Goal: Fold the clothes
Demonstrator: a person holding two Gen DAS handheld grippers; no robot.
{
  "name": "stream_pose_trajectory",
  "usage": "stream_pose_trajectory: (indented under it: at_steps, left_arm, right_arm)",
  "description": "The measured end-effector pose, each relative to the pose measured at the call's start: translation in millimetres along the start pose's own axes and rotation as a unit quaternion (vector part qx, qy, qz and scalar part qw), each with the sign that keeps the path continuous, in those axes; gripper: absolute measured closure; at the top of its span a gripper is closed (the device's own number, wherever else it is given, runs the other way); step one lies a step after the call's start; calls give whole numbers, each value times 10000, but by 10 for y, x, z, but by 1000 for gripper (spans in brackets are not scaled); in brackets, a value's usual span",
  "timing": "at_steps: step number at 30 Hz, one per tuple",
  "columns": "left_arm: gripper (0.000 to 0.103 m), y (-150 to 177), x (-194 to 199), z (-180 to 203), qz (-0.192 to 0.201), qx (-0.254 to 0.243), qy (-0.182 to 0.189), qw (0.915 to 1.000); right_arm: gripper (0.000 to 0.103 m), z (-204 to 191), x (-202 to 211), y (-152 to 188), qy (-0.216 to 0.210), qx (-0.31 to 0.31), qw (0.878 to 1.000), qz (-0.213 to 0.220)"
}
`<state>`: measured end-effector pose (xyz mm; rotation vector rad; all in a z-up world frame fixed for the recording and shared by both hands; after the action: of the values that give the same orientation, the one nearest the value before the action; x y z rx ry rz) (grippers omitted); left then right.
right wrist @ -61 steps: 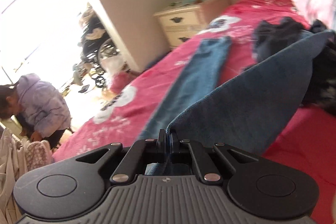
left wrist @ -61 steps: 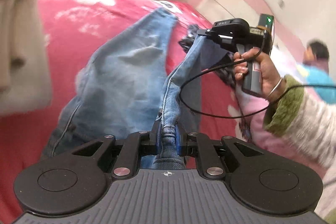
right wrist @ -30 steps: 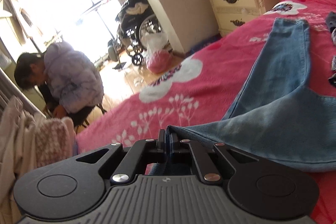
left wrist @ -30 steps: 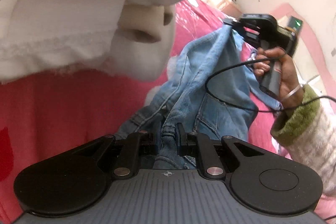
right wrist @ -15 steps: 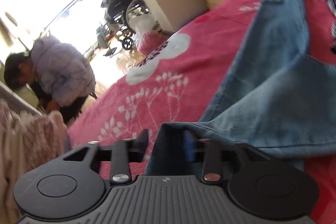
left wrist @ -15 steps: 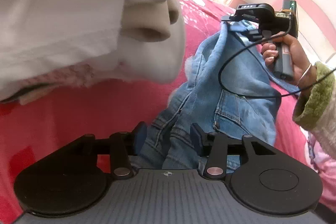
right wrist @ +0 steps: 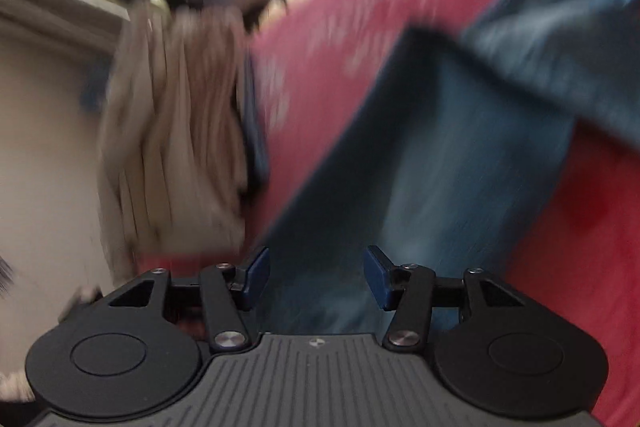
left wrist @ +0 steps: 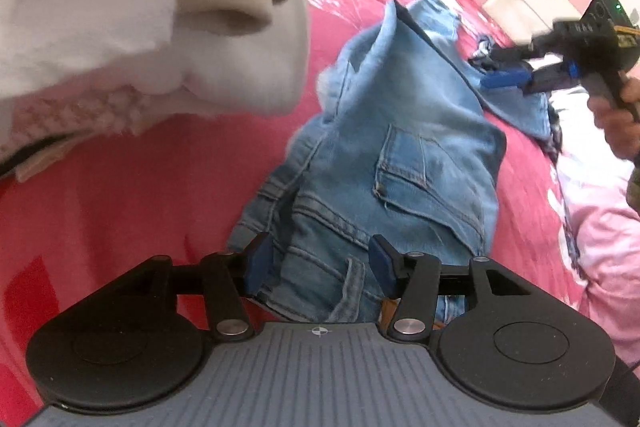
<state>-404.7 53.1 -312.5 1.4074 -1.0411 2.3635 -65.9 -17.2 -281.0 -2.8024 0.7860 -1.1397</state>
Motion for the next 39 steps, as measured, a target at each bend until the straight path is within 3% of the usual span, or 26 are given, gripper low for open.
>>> stream_pose_trajectory:
  at_steps: [4,6,10,11,14,18,21,25,35,39]
  left_arm:
    - [53,21,-60,2,-51,168,1,9998]
    - [61,24,-72,9,-20,215,5,9998]
    - [73,52,-68,31,102,258,-58,9996]
    - [83,56,-53,37,163,223,-98,9996]
    - [88,60,38,51,389,101,-35,9992]
    - [89,57,175,150,760,-313,114,9966]
    - [89,59,248,195,958,-520,275,9937]
    - [90,63,287,188,1055,-568,324,9923]
    - [90,-28,139,104,1128,-349,25,9930]
    - [90,-3,6,-48,871,-79,-73,9961]
  right_arm:
    - [47,-38,-455,30,-140,-727,9973,-1]
    - [47,-45,-639,-11,-161,-1085,9939,133]
    - [47,-89,-810,-122,136,-1186,9924,307]
    - [47,-99,-838,-157,237,-1165,9924,315]
    - [47,-109,-922,-235,535,-1141,9917,252]
    - [51,-72,-942,-240,704,-1203,9898,308]
    - [62,-77,-881,-209,666,-1161,9897,514]
    - [99,-83,-798,-168,615,-1103,9889,787]
    - [100,-128,-618,-93,494,-903,9840,1456]
    - [100,-157,-731,-143,512,-755,9854,1435]
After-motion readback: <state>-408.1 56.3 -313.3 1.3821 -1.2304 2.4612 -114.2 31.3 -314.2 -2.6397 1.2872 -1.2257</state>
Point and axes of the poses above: each gripper's, at about its wrist camera, not at the fingertips, and x roughly against the way its jaws point, z to its right, y to its underside, the point moved 2 cm from there along -x, roughly the way its jaws point, and after that the axes turned 10 degrees about -y, right-handed, at the moved point
